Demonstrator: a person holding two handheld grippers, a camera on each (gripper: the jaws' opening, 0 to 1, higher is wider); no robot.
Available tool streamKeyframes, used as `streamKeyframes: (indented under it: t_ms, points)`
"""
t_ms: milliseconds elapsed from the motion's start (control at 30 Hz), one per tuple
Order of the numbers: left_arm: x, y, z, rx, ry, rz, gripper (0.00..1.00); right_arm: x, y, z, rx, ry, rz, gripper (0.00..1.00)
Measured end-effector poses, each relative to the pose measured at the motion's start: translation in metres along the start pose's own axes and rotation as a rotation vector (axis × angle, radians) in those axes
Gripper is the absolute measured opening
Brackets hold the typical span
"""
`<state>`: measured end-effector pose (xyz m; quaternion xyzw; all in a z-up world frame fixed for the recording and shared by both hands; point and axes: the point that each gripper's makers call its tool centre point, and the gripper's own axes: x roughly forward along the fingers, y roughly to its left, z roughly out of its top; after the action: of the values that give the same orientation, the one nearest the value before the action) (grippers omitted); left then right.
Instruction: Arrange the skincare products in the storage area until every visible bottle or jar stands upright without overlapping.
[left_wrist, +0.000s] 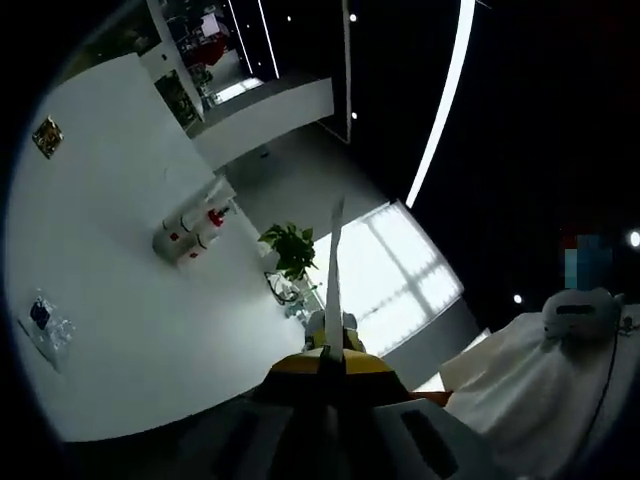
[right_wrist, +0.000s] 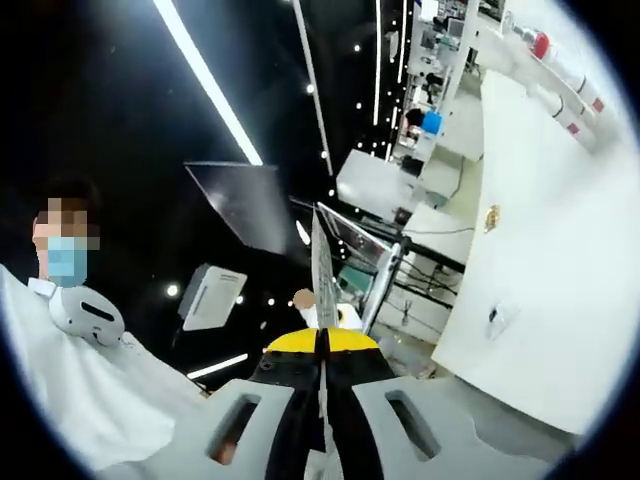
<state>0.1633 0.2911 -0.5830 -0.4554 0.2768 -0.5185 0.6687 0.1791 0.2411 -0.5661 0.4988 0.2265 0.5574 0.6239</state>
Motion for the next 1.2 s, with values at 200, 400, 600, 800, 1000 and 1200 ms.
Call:
streamKeyframes:
  t_ms: [200, 400, 600, 800, 1000, 1200]
  points:
    - [0.005, 0.007, -0.014, 0.024, 0.082, 0.036, 0.05, 0.0, -0.005, 0.007, 0.043, -0.045, 0.001, 0.0]
    - [0.002, 0.008, -0.01, 0.065, 0.062, 0.062, 0.02, 0.004, -0.011, 0.011, 0.02, -0.033, -0.032, 0.0]
    - [0.0, 0.011, -0.007, 0.069, 0.051, 0.077, 0.01, 0.007, -0.015, 0.01, -0.01, 0.013, -0.036, 0.13]
    - [0.001, 0.014, -0.005, 0.083, 0.042, 0.098, 0.01, 0.012, -0.031, -0.008, -0.016, 0.128, -0.086, 0.22]
    - [-0.002, 0.011, 0.002, 0.089, 0.0, 0.094, 0.01, 0.017, -0.041, -0.024, -0.021, 0.212, -0.101, 0.13]
    - [-0.003, 0.014, 0.012, 0.06, -0.04, 0.096, 0.01, 0.02, -0.036, -0.011, 0.013, 0.15, -0.031, 0.05]
